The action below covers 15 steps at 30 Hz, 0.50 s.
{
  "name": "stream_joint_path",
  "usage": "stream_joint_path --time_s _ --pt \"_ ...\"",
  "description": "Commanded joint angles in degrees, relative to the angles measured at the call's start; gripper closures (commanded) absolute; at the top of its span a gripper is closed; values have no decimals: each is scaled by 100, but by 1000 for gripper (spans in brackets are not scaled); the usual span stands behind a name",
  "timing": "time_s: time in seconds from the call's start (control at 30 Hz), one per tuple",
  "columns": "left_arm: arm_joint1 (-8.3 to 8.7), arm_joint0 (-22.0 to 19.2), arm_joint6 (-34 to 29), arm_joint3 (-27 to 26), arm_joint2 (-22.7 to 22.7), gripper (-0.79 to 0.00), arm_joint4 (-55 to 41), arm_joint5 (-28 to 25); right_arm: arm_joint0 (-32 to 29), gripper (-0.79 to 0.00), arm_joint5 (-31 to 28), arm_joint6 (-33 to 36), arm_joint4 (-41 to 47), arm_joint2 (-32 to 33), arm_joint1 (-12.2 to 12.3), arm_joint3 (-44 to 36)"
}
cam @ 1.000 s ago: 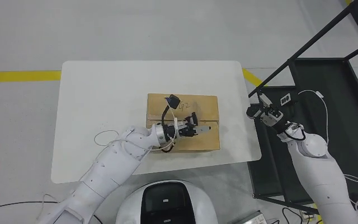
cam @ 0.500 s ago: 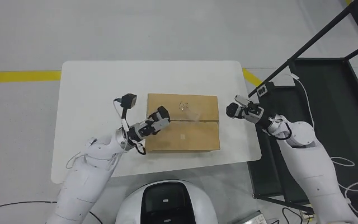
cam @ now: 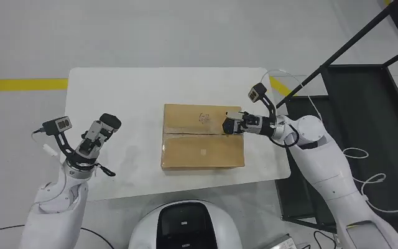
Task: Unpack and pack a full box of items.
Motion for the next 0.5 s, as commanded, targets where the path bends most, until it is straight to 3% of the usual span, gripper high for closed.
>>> stream_joint_path --time_s 0.0,0.23,0.47 --pt "2 14 26 50 -12 -785 -1 68 228 -785 90 -15 -160 -306 -58 13" --pt "16 55 116 263 -136 -785 138 224 1020 -785 395 -150 -668 -1432 -342 59" --pt "16 55 116 263 -136 -785 138 224 1732 -785 479 -366 -507 -2470 -757 575"
